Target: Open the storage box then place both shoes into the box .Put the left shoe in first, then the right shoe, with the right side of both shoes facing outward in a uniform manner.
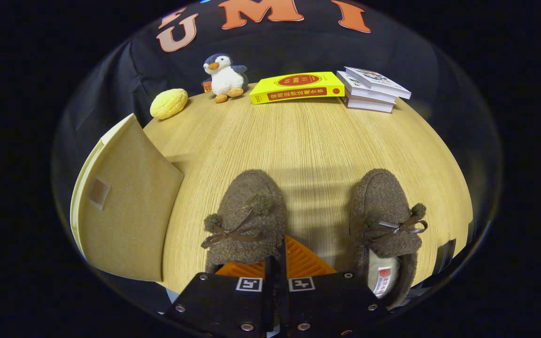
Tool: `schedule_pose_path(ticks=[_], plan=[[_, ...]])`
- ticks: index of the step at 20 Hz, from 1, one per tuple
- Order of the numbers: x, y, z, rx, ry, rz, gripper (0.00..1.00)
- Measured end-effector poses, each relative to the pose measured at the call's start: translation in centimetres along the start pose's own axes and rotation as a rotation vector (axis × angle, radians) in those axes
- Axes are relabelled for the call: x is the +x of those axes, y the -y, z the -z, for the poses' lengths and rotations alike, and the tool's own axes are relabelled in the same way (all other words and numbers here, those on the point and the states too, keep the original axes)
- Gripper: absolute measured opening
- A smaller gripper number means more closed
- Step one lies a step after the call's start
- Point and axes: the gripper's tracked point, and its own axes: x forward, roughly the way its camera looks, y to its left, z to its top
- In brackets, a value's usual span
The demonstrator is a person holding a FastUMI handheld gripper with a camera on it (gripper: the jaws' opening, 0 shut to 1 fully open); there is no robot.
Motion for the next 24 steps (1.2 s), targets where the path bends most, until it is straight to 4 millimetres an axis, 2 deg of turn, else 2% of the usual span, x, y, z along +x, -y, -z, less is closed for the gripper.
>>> schedule_pose_path(ticks=[2,7,10,13,17,21,24], plan=[[-2.0,-1.3,-1.3,0.013,0.007,-0.018,0.06],[-7.9,-6.1,-5.9,0.075,0.050,-0.095,0.06],[-11.5,-10.0,-9.3,0.094,0.110,-0.145,0.06],[-13.7,-14.7,-11.3,0.094,0.141,-0.202,0.06],[-13.4,-20.5,-11.8,0.065,0.129,-0.228,0.06],[-10.9,-25.4,-10.5,0.035,0.079,-0.231,0.06],[-8.4,-27.5,-9.5,0.018,0.033,-0.195,0.06]])
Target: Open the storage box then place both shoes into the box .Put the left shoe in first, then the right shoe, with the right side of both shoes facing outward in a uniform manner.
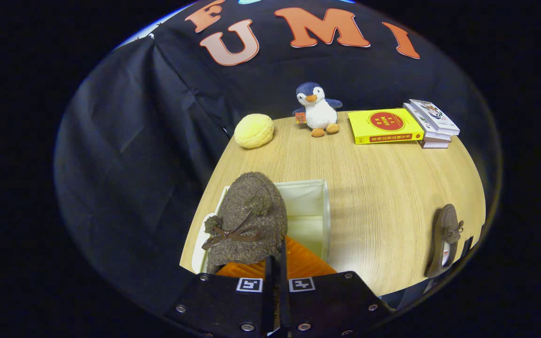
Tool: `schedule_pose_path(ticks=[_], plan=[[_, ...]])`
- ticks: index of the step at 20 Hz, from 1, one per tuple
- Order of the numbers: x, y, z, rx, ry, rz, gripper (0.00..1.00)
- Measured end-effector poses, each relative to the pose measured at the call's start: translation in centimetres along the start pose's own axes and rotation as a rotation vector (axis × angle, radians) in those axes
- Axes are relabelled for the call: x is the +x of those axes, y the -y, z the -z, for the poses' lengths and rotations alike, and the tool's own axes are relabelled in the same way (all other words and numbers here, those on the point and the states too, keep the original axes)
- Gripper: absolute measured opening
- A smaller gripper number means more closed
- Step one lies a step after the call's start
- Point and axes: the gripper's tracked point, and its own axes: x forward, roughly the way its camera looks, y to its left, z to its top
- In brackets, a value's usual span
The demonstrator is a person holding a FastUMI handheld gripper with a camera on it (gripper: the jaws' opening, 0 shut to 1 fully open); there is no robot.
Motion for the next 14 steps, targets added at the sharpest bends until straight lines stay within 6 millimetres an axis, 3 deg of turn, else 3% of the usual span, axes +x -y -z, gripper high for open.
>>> schedule_pose_path(ticks=[10,14], plan=[[7.7,-2.9,5.2,0.000,-0.199,0.096,0.07],[9.3,-4.4,9.2,0.024,-0.372,0.065,0.17]])
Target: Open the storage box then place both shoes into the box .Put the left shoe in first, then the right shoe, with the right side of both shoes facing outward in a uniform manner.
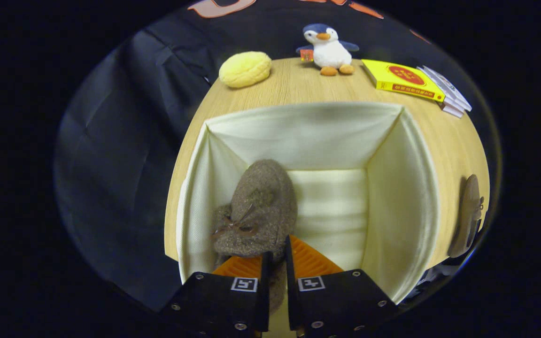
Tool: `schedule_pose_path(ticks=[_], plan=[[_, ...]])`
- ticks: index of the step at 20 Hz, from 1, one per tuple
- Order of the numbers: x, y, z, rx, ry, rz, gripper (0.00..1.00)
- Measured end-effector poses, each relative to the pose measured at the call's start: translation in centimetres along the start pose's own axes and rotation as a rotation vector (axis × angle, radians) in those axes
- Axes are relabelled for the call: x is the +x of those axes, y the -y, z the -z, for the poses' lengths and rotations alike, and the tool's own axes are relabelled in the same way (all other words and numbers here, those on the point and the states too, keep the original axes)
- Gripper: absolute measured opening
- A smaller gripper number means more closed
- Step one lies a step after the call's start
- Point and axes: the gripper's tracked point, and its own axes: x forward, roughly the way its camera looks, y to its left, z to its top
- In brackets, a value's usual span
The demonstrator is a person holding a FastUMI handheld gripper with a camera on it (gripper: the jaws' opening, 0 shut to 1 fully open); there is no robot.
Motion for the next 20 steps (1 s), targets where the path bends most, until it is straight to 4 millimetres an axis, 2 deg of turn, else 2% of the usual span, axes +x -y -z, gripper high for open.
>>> schedule_pose_path(ticks=[2,5,7,8,9,10,12,14,16,18,20], plan=[[0.4,-0.2,1.5,0.011,-0.063,-0.016,0.25],[-0.9,-1.0,1.6,-0.012,-0.060,-0.105,0.37],[-2.7,-2.5,1.5,-0.025,-0.048,-0.224,0.45],[-3.5,-2.5,1.6,-0.034,-0.052,-0.264,0.54],[-4.5,-2.6,1.7,-0.031,-0.053,-0.310,0.59],[-5.9,-2.8,1.7,-0.013,-0.041,-0.368,0.67],[-9.0,-2.6,0.5,-0.006,0.013,-0.450,0.76],[-11.8,-0.7,-0.7,-0.040,0.091,-0.470,0.84],[-14.2,1.9,-1.0,-0.051,0.153,-0.462,0.89],[-16.2,5.3,-1.1,-0.033,0.206,-0.436,0.93],[-17.6,9.8,-1.4,-0.007,0.261,-0.393,0.96]])
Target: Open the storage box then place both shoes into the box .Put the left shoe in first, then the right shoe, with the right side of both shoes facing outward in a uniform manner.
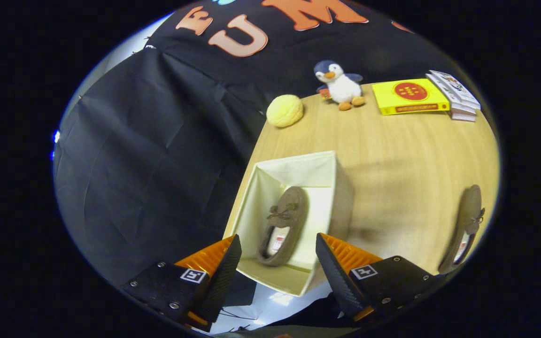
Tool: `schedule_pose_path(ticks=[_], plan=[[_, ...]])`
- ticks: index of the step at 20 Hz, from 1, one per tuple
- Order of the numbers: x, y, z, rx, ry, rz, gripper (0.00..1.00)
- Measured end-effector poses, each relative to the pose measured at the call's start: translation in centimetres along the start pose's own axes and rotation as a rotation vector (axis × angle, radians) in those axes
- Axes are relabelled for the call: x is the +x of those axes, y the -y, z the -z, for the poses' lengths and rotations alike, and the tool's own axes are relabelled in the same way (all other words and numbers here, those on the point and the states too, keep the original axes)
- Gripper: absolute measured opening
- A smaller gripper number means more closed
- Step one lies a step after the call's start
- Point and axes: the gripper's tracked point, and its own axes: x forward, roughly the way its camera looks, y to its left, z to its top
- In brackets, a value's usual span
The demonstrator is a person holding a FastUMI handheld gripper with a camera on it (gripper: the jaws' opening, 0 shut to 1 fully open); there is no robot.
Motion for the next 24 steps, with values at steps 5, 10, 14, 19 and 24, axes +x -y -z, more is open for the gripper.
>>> schedule_pose_path(ticks=[5,10,14,19,24], plan=[[-6.7,11.5,0.0,0.027,0.105,0.149,0.96],[-10.1,21.6,1.5,0.067,0.139,0.297,0.95],[-10.9,27.7,4.0,0.087,0.120,0.383,0.90],[-10.7,33.3,6.7,0.021,0.070,0.485,0.84],[-9.3,37.7,7.8,-0.041,0.055,0.563,0.70]])
